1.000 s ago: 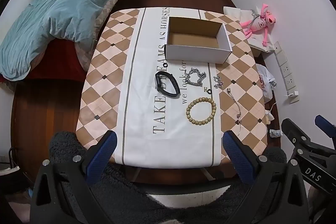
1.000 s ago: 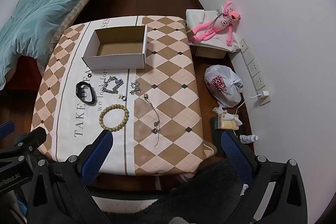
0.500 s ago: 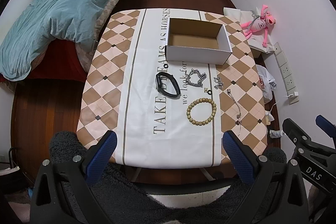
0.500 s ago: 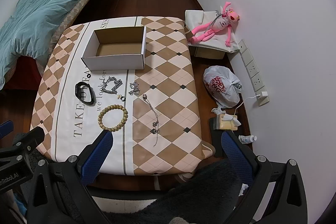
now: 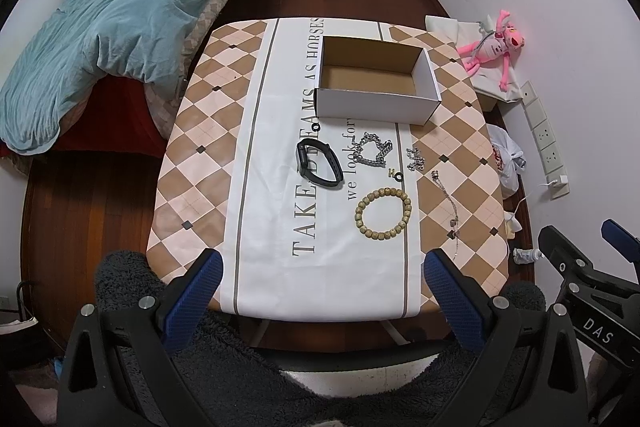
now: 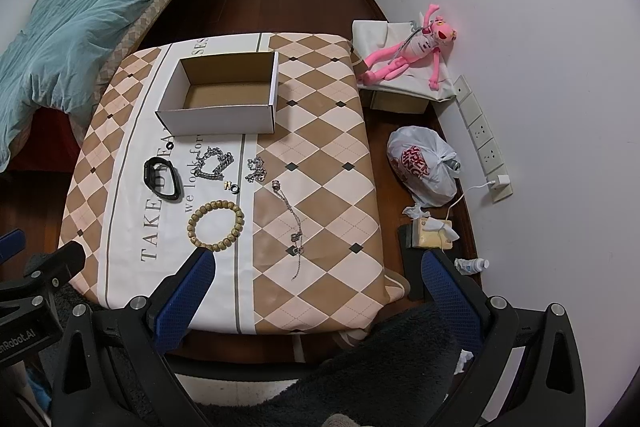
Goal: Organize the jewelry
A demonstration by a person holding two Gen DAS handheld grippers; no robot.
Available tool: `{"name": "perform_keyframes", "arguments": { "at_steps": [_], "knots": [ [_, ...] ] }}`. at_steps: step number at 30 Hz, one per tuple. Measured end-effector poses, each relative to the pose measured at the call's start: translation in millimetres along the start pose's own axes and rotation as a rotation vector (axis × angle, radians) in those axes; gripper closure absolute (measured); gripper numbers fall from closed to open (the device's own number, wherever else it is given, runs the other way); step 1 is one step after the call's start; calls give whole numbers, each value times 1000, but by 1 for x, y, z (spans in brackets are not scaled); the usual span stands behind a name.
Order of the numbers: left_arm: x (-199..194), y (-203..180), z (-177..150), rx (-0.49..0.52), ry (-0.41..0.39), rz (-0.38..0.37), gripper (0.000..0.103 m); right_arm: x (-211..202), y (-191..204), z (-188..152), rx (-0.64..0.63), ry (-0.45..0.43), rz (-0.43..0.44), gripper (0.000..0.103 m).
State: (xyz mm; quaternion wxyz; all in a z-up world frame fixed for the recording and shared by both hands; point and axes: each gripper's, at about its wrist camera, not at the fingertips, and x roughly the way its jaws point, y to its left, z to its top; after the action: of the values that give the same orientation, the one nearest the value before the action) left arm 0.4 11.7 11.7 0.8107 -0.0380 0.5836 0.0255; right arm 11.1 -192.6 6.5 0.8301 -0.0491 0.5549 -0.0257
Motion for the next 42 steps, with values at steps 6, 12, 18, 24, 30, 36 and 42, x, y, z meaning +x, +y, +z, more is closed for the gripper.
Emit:
{"name": "perform_keyframes", "arguments": {
  "at_steps": [6, 12, 18, 24, 30, 36, 42],
  "knots": [
    [2, -3, -1, -3, 0, -2, 0, -2, 0, 0, -1, -1, 1, 0],
    [0, -2, 2, -3, -3, 1, 0, -2, 0, 1, -2, -2, 1, 0],
    [-4, -3, 3, -4, -4, 0, 0, -4, 0, 2, -1, -3, 2, 0],
    [-7, -6, 4, -6, -7, 1, 0, -7, 0, 5, -1, -7, 0, 0],
    [-8, -5, 4, -6, -10, 2, 0, -8, 0, 5, 1, -9, 1, 0],
    [-9, -6, 6, -5, -15, 2, 0, -10, 0, 5, 1, -9, 0, 0],
    [-9, -6, 6, -5, -15, 2, 0, -10, 0, 6, 0, -8, 1, 0]
  ]
}}
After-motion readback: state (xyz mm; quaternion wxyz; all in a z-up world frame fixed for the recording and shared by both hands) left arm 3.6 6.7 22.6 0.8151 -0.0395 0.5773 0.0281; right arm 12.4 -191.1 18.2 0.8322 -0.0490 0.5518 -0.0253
